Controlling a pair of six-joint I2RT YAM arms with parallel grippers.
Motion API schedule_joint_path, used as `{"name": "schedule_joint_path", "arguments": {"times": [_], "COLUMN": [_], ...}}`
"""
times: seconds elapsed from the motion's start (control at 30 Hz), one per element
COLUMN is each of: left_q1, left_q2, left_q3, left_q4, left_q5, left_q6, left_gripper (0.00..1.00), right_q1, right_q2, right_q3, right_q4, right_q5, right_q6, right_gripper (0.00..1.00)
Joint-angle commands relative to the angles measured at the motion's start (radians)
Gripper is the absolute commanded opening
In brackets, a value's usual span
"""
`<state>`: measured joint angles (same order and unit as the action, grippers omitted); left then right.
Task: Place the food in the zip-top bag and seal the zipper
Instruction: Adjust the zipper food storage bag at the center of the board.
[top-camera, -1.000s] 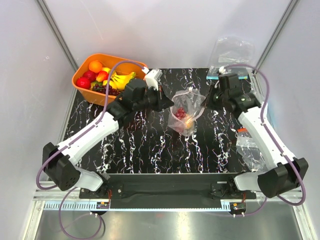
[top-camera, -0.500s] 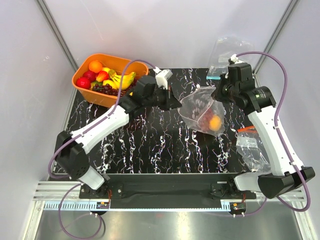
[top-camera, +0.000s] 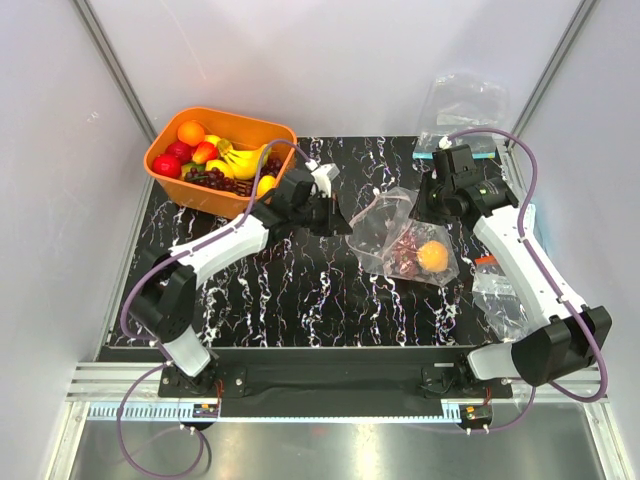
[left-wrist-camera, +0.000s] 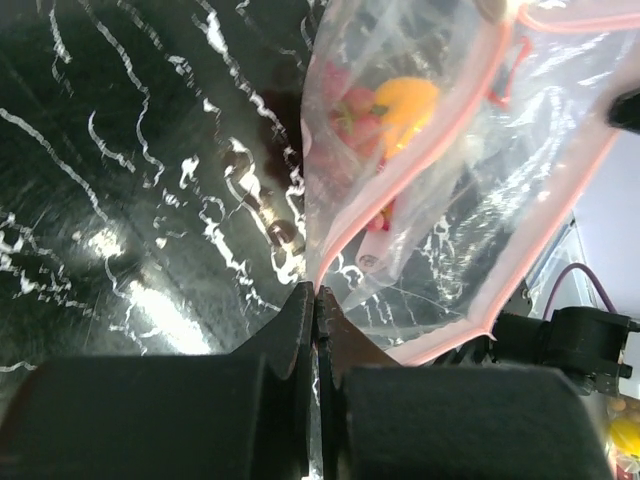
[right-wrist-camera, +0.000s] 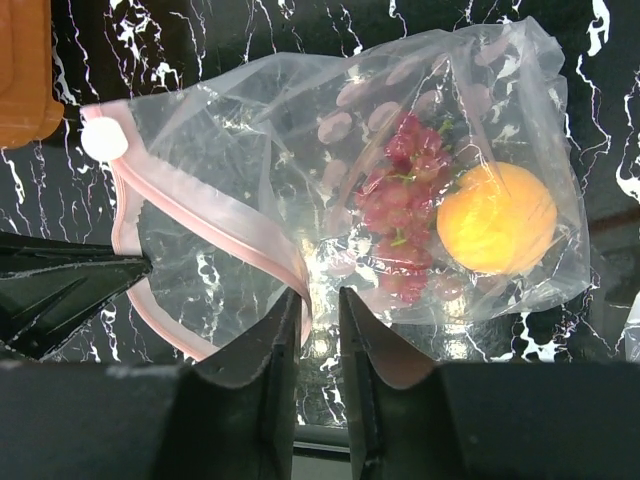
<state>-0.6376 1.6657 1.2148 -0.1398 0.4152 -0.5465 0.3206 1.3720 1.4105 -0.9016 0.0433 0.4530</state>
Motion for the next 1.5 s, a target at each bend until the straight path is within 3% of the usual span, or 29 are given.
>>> {"name": "schedule_joint_path", "arguments": {"times": [0.0, 0.17, 0.5, 0.77, 0.9, 1.03, 1.17, 1.3, 1.4, 1.43, 1.47], "left_q1": [-0.007, -0.008, -0.007, -0.007, -0.007, -0.007, 0.001, 0.007, 0.006, 0.006, 0.006], "left_q2": [-0.037, -0.058, -0.089, -0.084, -0.084, -0.081, -0.054, -0.032, -0.003, 0.002, 0.006], "left_q3": [0.022, 0.032, 0.043, 0.052, 0.061, 0.069, 0.063, 0.046, 0.081, 0.091, 0.100], "left_q4": [0.080, 0.069, 0.051, 0.054, 0.045, 0.031, 0.042, 0.101, 0.094, 0.077, 0.066], "left_q5": [0.016, 0.019, 0.020, 0.020, 0.019, 0.004, -0.007, -0.022, -0.039, -0.044, -0.050], "left_q6": [0.022, 0.028, 0.037, 0.033, 0.036, 0.048, 0.037, 0.000, 0.003, 0.008, 0.014], "left_gripper": [0.00, 0.00, 0.00, 0.00, 0.00, 0.00, 0.00, 0.00, 0.01, 0.03, 0.15], "right_q1": [-0.003, 0.000, 0.028, 0.123, 0.162, 0.167, 0.172, 0.173, 0.181, 0.182, 0.184], "right_q2": [-0.016, -0.024, -0.002, 0.061, 0.087, 0.093, 0.079, 0.151, 0.206, 0.211, 0.208], "right_q3": [0.034, 0.009, -0.033, -0.005, 0.008, 0.021, 0.083, 0.231, 0.307, 0.311, 0.300], "right_q4": [0.032, 0.062, 0.125, 0.132, 0.129, 0.109, 0.020, -0.246, -0.348, -0.349, -0.344], "right_q5": [0.003, -0.072, -0.100, 0.015, 0.076, 0.121, 0.203, 0.381, 0.451, 0.449, 0.442], "right_q6": [-0.005, -0.013, -0.007, -0.030, -0.045, -0.043, -0.028, -0.019, -0.019, -0.020, -0.022], "right_gripper": [0.28, 0.44, 0.41, 0.37, 0.30, 0.04, 0.00, 0.00, 0.00, 0.00, 0.00]}}
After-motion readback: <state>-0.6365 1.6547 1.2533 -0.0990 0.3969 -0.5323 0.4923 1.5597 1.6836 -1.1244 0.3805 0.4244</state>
